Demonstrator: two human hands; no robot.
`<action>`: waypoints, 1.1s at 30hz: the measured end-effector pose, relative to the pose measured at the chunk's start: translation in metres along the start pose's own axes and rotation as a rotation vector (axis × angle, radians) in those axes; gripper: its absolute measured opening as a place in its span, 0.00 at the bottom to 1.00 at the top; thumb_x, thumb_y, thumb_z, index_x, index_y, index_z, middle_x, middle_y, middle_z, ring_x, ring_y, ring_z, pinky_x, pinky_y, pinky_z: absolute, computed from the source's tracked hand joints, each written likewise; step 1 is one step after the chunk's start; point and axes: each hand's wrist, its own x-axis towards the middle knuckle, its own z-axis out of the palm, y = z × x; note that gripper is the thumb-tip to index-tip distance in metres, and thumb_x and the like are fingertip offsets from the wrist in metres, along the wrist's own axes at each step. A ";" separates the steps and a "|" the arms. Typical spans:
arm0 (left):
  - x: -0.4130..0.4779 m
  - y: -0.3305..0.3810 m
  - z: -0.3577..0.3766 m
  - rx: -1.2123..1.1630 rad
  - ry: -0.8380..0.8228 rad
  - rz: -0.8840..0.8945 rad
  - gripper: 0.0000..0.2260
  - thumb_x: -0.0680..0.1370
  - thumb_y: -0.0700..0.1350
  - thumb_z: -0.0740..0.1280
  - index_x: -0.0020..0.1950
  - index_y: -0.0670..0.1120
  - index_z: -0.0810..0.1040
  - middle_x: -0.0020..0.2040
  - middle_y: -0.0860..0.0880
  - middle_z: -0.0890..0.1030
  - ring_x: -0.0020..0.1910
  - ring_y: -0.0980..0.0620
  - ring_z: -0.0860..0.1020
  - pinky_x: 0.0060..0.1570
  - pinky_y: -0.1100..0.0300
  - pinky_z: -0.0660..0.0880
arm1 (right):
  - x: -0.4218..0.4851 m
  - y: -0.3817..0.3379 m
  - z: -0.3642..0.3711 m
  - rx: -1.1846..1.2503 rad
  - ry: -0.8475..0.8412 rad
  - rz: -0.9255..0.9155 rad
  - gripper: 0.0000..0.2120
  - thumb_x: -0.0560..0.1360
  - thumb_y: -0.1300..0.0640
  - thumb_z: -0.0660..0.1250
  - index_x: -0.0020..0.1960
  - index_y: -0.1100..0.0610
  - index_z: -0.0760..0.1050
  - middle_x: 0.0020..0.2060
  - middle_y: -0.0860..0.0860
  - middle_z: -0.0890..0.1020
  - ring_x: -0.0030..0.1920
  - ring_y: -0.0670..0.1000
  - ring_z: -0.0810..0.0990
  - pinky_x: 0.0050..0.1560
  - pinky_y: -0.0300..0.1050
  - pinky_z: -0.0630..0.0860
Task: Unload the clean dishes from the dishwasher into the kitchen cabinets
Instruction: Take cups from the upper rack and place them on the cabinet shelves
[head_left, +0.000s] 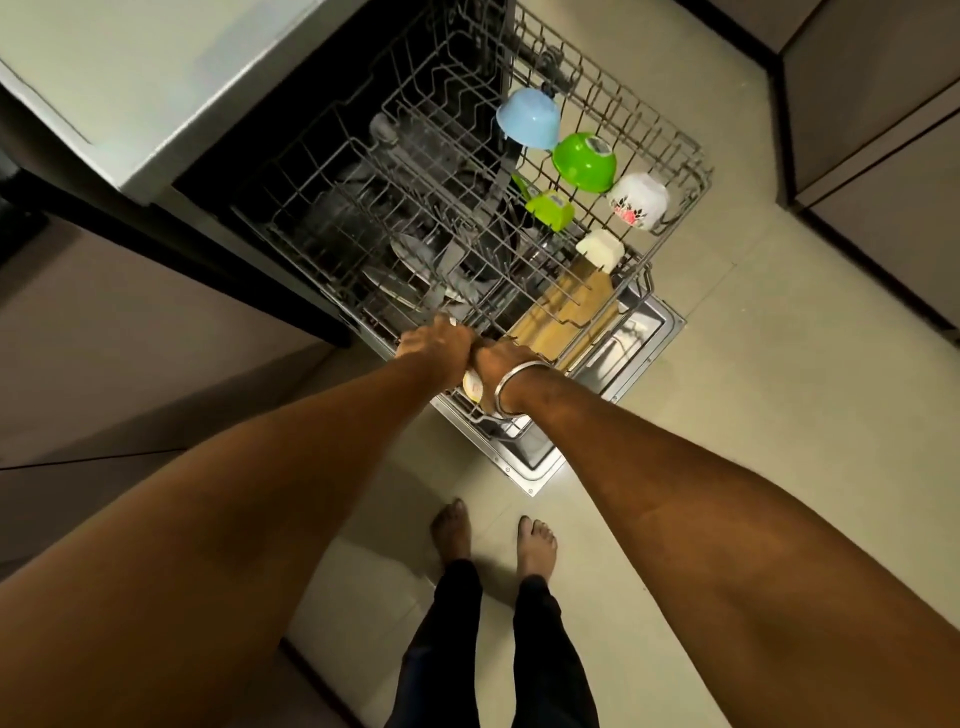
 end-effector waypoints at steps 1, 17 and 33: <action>0.002 0.000 0.000 -0.004 -0.016 -0.009 0.17 0.79 0.51 0.70 0.68 0.55 0.77 0.59 0.45 0.78 0.52 0.45 0.80 0.51 0.50 0.78 | 0.002 0.001 0.003 -0.033 -0.024 -0.021 0.26 0.71 0.57 0.73 0.68 0.55 0.73 0.62 0.56 0.79 0.61 0.61 0.77 0.59 0.55 0.78; -0.028 0.001 -0.044 -0.039 0.114 -0.056 0.12 0.78 0.49 0.72 0.61 0.52 0.81 0.50 0.48 0.81 0.50 0.48 0.80 0.51 0.53 0.77 | -0.023 0.004 -0.029 0.037 0.090 -0.037 0.31 0.67 0.57 0.78 0.67 0.52 0.70 0.54 0.55 0.81 0.53 0.59 0.82 0.51 0.52 0.81; -0.195 -0.004 -0.166 -0.495 0.335 -0.211 0.18 0.73 0.51 0.71 0.62 0.54 0.82 0.53 0.49 0.84 0.50 0.47 0.82 0.49 0.52 0.80 | -0.148 -0.042 -0.157 0.289 0.258 -0.040 0.24 0.65 0.45 0.73 0.58 0.51 0.73 0.45 0.50 0.78 0.44 0.55 0.79 0.41 0.43 0.72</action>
